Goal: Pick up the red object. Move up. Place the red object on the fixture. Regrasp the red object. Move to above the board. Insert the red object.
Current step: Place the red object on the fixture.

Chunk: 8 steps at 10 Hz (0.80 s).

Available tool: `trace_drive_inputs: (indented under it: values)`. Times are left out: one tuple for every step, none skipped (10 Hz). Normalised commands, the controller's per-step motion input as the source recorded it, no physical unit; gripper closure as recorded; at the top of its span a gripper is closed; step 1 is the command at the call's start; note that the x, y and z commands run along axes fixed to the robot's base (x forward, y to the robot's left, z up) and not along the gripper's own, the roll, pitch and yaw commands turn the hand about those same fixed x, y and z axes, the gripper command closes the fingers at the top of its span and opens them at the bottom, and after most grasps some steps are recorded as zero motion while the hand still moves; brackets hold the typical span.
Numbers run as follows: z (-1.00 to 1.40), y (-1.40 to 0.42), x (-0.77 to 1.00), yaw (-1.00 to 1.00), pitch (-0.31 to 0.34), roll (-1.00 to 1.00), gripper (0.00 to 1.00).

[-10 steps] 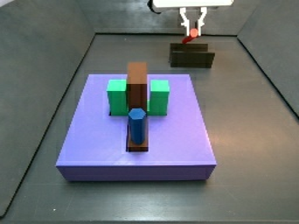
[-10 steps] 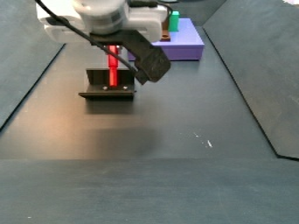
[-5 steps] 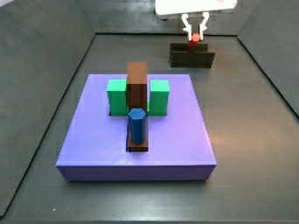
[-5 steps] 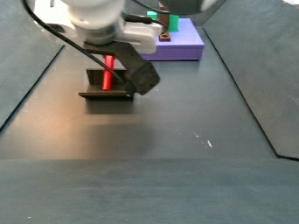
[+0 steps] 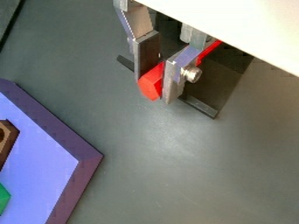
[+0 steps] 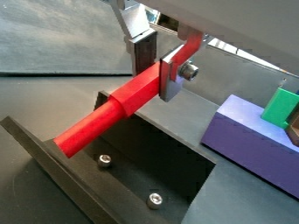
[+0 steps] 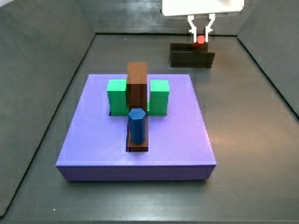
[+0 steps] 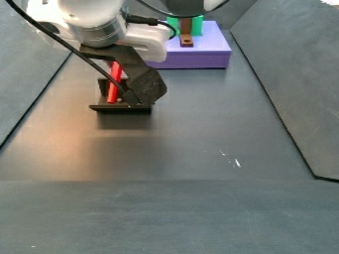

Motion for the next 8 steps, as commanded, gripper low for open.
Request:
trace_drive_inputs:
  values:
    - [-0.03, 0.0, 0.03, -0.03, 0.149, 0.0, 1.0]
    - [-0.04, -0.01, 0.0, 0.0, 0.191, 0.11, 1.0]
    - [0.0, -0.02, -0.03, 0.0, 0.306, 0.17, 1.0]
    - [0.0, -0.1, -0.01, 0.0, 0.363, 0.2, 1.0]
    - [0.0, -0.1, 0.0, 0.0, 0.403, 0.09, 1.0]
    - [-0.03, -0.07, 0.0, 0.0, 0.314, 0.0, 1.0]
    - [-0.01, -0.03, 0.0, 0.0, 0.249, -0.12, 1.0]
    - [0.0, 0.0, 0.0, -0.04, 0.2, -0.22, 1.0]
